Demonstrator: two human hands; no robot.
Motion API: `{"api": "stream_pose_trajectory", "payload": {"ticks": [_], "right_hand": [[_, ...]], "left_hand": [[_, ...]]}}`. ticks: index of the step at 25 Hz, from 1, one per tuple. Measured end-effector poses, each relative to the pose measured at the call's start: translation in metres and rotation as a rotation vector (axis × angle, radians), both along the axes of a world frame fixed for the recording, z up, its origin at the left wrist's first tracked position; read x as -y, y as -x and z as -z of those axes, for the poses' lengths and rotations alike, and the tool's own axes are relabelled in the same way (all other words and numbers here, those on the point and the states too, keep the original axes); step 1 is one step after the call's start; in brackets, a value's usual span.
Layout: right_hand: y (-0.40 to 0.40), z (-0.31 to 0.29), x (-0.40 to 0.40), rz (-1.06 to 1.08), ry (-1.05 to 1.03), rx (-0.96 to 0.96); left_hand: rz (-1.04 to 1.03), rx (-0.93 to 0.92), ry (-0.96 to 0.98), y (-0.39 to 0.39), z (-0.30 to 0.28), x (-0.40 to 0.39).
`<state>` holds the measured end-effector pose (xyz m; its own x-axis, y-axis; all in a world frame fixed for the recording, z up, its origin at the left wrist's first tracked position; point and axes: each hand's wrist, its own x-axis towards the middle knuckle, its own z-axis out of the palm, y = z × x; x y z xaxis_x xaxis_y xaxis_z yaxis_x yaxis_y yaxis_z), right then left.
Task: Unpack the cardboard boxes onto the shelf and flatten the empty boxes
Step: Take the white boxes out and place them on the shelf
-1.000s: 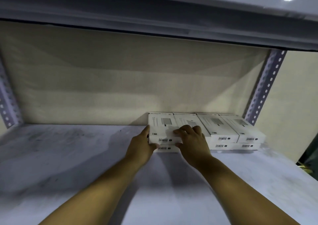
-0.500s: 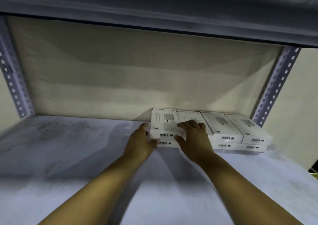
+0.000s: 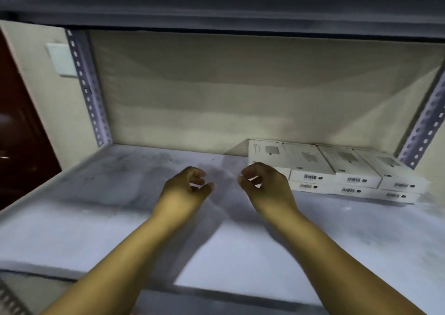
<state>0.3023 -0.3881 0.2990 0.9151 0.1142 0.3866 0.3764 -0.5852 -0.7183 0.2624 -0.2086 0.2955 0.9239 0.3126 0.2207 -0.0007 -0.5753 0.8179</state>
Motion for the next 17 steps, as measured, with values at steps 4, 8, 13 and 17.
{"api": "stream_pose_trajectory", "payload": {"ticks": [4, 8, 13, 17], "right_hand": [[0.039, 0.009, -0.042, -0.114, -0.123, -0.052], [0.076, 0.018, -0.083, -0.241, -0.136, -0.074], [0.133, 0.028, -0.141, -0.353, -0.076, -0.079], [0.176, 0.039, -0.185, -0.453, -0.109, -0.128]], "left_hand": [[-0.055, 0.052, -0.006, 0.050, 0.001, -0.038], [-0.114, 0.081, -0.020, 0.105, 0.004, -0.076], [-0.221, 0.069, 0.006, 0.184, 0.018, -0.122], [-0.342, 0.061, -0.027, 0.242, 0.033, -0.158]]}}
